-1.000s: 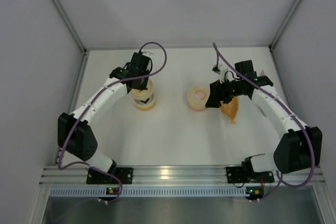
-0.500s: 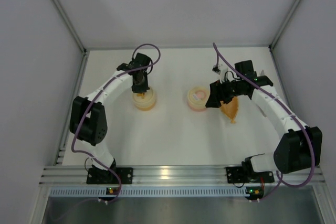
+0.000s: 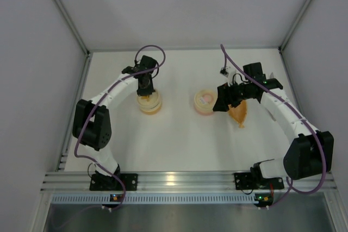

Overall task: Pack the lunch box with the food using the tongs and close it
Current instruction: Close the box lid on the packing box.

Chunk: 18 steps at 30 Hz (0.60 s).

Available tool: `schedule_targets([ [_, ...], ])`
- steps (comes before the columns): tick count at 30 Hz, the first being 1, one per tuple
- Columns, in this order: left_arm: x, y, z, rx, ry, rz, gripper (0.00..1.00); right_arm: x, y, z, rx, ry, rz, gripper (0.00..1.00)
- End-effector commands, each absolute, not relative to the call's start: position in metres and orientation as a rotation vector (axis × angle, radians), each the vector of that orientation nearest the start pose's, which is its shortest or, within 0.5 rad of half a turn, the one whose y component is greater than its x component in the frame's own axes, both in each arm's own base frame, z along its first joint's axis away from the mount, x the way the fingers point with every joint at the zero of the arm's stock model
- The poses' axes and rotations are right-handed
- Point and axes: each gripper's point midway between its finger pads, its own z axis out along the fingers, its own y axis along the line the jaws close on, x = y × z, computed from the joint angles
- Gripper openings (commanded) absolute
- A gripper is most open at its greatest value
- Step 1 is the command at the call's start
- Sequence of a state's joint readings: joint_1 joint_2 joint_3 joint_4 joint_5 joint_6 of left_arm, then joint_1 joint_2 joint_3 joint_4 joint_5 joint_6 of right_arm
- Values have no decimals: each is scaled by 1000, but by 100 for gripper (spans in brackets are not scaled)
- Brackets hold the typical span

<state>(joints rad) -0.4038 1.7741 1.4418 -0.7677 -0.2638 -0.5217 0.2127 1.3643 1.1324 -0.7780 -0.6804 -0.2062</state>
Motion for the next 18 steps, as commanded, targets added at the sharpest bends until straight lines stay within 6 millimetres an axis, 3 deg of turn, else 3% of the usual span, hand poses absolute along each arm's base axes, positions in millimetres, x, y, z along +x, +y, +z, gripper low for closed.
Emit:
schedule_targets([
  [1,395,-136,111,-269,2548,36,0,275,163,174,-745,2320,867,67],
  [18,400,-140,101,-211,2551,117,0,277,163,168,-739,2330,876,67],
])
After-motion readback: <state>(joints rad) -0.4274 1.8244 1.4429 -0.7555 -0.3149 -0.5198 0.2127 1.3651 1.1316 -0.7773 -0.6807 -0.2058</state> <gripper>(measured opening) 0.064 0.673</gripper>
